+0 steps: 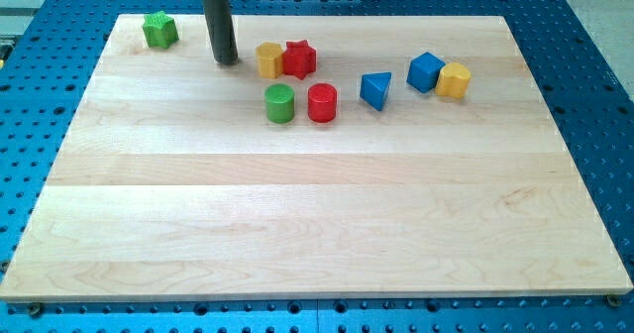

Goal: Slightly move your hand towards the green circle

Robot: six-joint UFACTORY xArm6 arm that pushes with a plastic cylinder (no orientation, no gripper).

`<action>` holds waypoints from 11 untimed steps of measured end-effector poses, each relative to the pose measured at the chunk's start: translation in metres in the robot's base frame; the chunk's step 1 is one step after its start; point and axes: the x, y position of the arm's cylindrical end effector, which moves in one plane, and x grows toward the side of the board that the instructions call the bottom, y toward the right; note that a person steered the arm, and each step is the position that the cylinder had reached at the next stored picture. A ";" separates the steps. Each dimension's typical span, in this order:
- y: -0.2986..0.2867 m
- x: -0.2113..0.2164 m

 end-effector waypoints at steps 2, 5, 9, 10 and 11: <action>-0.003 0.039; -0.004 0.044; 0.002 0.048; 0.006 0.056; 0.006 0.056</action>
